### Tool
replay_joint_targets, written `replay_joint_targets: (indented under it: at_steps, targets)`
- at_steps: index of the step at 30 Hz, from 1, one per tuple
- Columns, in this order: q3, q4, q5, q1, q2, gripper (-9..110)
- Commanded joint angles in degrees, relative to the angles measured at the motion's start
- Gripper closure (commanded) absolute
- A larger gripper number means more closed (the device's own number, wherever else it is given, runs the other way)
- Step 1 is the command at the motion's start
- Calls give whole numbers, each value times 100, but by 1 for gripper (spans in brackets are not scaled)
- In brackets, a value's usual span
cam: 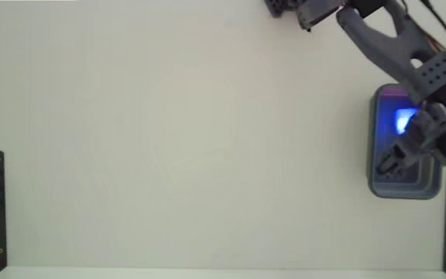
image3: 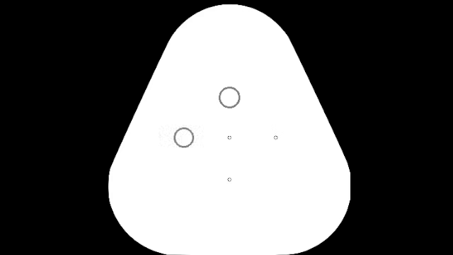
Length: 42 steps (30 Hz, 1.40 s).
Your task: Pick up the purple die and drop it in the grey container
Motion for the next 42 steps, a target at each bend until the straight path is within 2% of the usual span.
replay_joint_targets:
  at_steps: [1, 20, 42]
  targets:
    - [34, -47, 26, -64, 531, -9]
    - [913, -43, 26, 611, 1416, -9]
    - [2637, -33, 26, 1936, 3153, -9]
